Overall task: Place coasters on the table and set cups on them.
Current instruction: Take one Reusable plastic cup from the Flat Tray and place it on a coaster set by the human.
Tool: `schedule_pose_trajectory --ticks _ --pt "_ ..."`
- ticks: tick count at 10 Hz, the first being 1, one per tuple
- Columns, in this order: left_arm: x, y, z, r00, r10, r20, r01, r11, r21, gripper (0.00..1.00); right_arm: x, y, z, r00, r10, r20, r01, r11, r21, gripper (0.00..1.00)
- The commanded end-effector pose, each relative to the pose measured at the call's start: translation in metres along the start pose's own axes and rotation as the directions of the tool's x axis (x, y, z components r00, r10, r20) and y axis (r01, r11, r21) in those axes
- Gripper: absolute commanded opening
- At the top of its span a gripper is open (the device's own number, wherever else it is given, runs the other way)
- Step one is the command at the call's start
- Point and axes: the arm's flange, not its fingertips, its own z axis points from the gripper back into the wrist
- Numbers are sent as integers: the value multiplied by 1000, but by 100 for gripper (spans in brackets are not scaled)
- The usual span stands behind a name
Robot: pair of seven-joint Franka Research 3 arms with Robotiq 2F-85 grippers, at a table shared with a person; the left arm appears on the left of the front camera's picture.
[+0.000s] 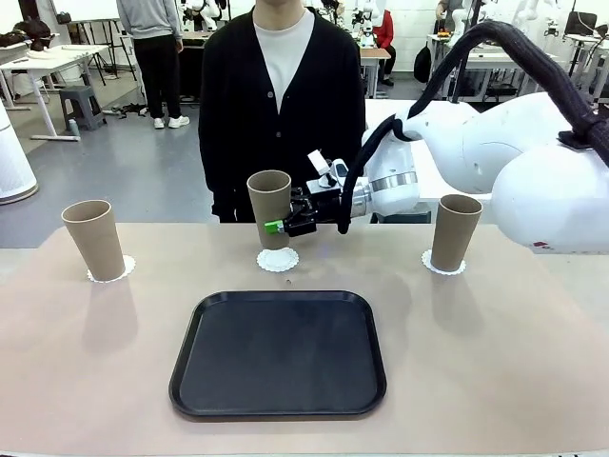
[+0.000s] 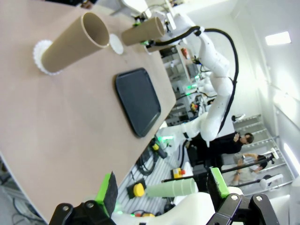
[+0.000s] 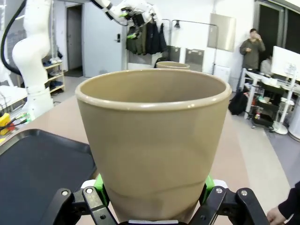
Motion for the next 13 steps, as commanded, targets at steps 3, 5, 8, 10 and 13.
schedule_pose_trajectory --ticks 3,5,8,10,13 --pt "0 -2 1 1000 10 1 -10 1000 6 100 -5 -6 0 999 -37 -10 38 994 98 83" --pt "0 -2 1 1000 10 1 -10 1000 6 100 -11 -9 0 999 -52 -9 53 994 96 83" --pt "0 -2 1 1000 10 1 -10 1000 6 100 -19 -13 2 998 -65 6 64 993 95 83" --pt "0 -2 1 1000 10 1 -10 1000 6 100 -20 -15 3 998 -65 15 63 993 100 83" --pt "0 -2 1 1000 10 1 -10 1000 6 100 -23 -13 4 997 -73 10 71 991 113 83"
